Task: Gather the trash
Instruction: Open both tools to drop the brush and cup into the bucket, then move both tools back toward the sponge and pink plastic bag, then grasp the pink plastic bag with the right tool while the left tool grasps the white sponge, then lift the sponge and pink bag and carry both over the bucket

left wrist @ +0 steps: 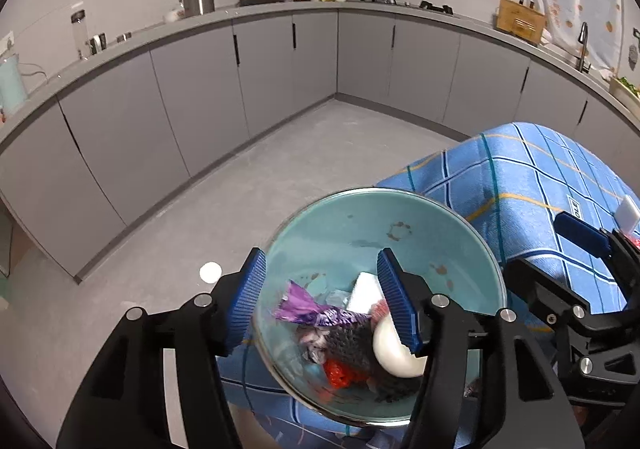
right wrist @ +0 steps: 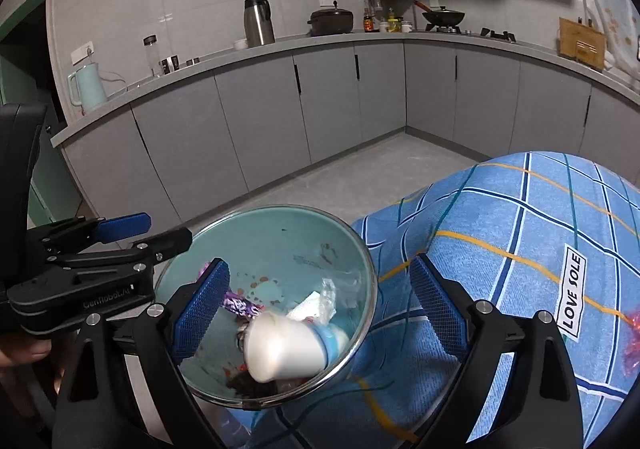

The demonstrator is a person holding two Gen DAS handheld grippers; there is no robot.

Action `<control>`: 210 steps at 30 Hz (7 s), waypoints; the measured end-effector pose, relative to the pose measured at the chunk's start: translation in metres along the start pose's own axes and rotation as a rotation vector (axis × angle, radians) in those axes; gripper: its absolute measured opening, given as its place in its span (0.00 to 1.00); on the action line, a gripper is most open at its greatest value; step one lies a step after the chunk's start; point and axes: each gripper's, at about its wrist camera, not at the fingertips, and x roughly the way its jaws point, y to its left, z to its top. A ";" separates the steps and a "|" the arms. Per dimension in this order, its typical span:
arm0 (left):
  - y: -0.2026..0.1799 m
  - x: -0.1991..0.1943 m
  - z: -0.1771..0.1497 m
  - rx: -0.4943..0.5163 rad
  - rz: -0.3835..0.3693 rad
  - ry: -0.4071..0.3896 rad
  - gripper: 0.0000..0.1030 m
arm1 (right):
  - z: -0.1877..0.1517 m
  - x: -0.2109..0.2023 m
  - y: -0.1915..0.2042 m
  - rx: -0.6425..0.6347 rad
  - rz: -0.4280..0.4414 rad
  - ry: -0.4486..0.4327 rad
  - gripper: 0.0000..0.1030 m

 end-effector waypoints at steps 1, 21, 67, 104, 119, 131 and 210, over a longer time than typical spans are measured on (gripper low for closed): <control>0.000 -0.001 0.001 0.003 0.004 -0.005 0.57 | 0.000 -0.001 0.001 -0.002 0.002 -0.002 0.88; -0.019 -0.020 0.001 0.030 0.016 -0.034 0.81 | -0.002 -0.037 -0.015 0.031 -0.037 -0.047 0.88; -0.244 0.000 0.025 0.352 -0.226 -0.073 0.95 | -0.067 -0.138 -0.232 0.400 -0.686 -0.018 0.88; -0.413 -0.016 0.033 0.520 -0.406 -0.117 0.95 | -0.095 -0.247 -0.325 0.565 -0.819 -0.083 0.26; -0.509 0.030 0.023 0.549 -0.440 -0.019 0.81 | -0.112 -0.250 -0.375 0.613 -0.861 -0.113 0.26; -0.462 0.008 0.025 0.543 -0.477 -0.004 0.33 | -0.104 -0.249 -0.346 0.574 -0.810 -0.132 0.26; -0.088 -0.064 0.020 0.167 -0.134 -0.109 0.33 | 0.024 -0.107 -0.060 0.083 -0.335 -0.125 0.25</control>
